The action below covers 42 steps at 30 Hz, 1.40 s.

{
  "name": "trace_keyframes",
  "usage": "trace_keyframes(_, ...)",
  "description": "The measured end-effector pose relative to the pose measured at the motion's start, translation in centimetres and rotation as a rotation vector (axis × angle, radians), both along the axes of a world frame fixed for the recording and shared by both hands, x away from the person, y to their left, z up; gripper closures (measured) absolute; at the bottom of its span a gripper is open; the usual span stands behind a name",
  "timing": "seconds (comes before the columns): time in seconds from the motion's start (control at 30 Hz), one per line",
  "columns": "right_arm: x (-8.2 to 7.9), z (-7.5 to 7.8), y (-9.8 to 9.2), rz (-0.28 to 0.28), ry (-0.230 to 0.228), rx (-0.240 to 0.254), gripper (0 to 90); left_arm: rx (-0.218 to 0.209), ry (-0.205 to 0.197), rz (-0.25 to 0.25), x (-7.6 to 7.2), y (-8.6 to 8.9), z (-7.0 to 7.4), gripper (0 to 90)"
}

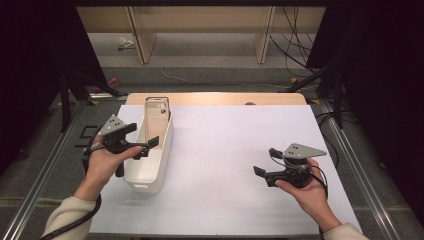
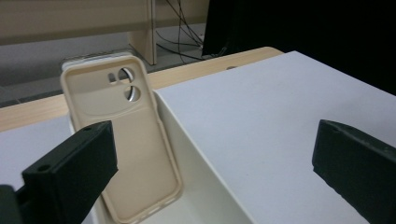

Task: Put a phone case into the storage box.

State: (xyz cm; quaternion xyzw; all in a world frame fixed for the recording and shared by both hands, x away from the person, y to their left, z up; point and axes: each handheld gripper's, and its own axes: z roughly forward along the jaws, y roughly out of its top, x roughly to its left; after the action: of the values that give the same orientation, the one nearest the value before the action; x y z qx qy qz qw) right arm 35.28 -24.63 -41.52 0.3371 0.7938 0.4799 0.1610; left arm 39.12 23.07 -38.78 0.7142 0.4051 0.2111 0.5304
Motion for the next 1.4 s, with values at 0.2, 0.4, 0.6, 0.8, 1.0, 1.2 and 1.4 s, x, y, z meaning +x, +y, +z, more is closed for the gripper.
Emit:
trace_keyframes(0.2,-0.1,0.0,0.0,-0.001,-0.001,0.006,16.9,0.036,-0.051,-0.011,-2.2,-0.3,-0.6,0.0)
trace_keyframes(0.4,-0.1,0.1,0.0,0.002,0.000,0.004,16.9,0.046,-0.067,-0.011,-3.3,-0.4,-1.5,0.0)
trace_keyframes(0.6,-0.1,0.1,-0.1,0.003,0.000,0.005,16.9,0.078,-0.118,-0.023,-4.1,-0.6,-1.8,0.0)
trace_keyframes(0.8,-0.1,0.1,-0.1,0.003,-0.002,0.005,16.9,0.077,-0.119,-0.039,-5.0,-0.8,-2.3,0.0)
trace_keyframes(1.0,-0.1,0.1,-0.1,0.004,-0.003,0.004,16.9,0.085,-0.125,-0.046,-5.7,-0.9,-2.9,0.0)
trace_keyframes(1.2,-0.1,0.1,-0.1,0.005,-0.003,0.005,16.9,0.092,-0.126,-0.050,-6.4,-1.1,-3.4,0.0)
trace_keyframes(1.4,-0.1,0.0,0.0,0.008,-0.004,0.004,16.8,0.097,-0.127,-0.041,-6.4,-0.9,-3.7,0.0)
